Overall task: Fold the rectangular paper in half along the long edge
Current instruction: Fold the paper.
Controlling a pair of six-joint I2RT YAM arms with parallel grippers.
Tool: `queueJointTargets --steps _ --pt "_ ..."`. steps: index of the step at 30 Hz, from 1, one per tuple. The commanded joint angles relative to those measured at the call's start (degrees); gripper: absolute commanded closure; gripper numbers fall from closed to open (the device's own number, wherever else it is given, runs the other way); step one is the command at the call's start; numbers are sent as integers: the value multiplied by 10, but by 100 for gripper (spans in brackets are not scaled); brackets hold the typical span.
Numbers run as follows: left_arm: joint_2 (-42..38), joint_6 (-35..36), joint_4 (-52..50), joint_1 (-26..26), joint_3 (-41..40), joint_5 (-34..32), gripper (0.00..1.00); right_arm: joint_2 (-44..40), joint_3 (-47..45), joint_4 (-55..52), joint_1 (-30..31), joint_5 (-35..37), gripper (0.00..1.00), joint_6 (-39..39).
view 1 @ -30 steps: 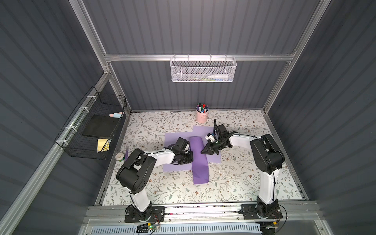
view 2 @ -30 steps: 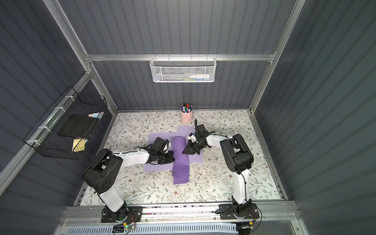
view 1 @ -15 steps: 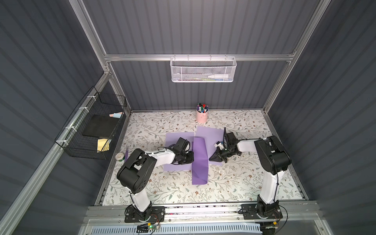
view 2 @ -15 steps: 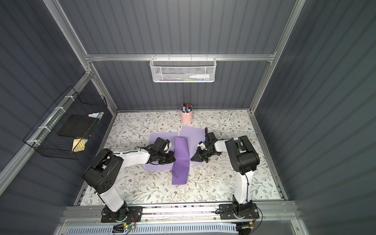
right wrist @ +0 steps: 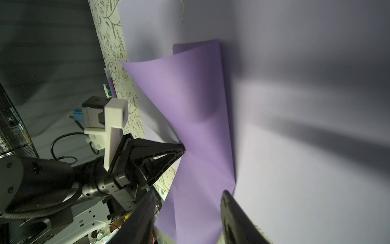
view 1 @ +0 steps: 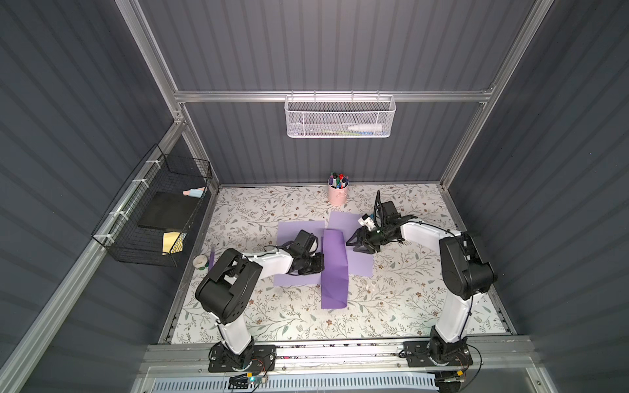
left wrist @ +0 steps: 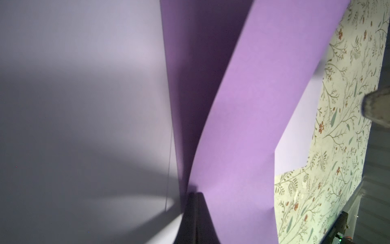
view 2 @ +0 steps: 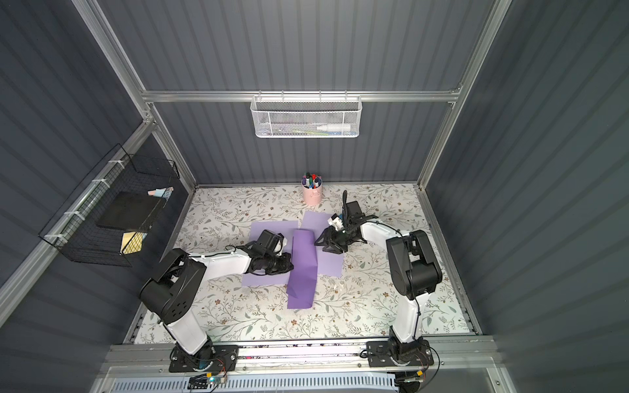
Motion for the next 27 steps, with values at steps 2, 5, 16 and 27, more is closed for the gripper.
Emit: queueJointTargets --steps 2,5,16,27 --pt "21 10 -49 3 -18 -19 98 51 24 -13 -1 -9 51 -25" --pt "19 10 -47 3 -20 -18 99 80 41 -10 1 -18 58 -24" --pt "14 10 -42 3 -25 -16 98 138 79 36 12 -60 60 -4" --pt "14 9 -38 3 -28 -13 98 168 103 65 31 -92 61 11"
